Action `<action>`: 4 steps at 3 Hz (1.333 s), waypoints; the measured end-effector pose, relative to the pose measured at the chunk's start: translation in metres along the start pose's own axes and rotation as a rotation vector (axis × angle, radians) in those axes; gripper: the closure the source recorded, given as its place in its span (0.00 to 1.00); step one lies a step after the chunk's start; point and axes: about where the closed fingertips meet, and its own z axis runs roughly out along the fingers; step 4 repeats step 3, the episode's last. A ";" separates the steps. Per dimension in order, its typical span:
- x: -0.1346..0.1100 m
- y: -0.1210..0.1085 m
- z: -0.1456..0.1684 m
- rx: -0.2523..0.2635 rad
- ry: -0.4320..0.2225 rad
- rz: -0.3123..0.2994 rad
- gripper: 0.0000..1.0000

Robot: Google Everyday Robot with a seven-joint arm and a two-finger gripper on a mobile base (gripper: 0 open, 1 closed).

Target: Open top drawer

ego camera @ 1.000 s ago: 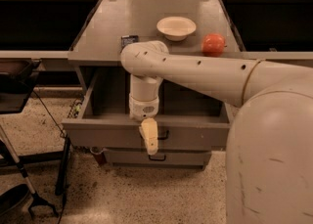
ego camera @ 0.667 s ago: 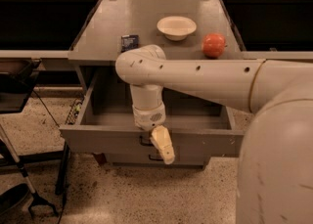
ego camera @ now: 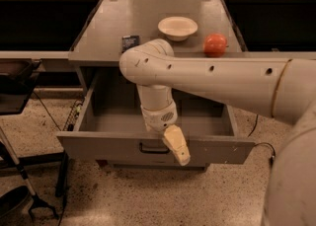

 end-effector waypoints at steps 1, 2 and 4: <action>0.025 0.008 -0.034 0.097 -0.022 0.108 0.00; 0.051 0.007 -0.076 0.247 -0.142 0.262 0.00; 0.052 0.005 -0.085 0.271 -0.165 0.275 0.00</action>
Offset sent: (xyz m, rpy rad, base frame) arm 0.0789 -0.0570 0.1372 0.3807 -0.2945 -0.5427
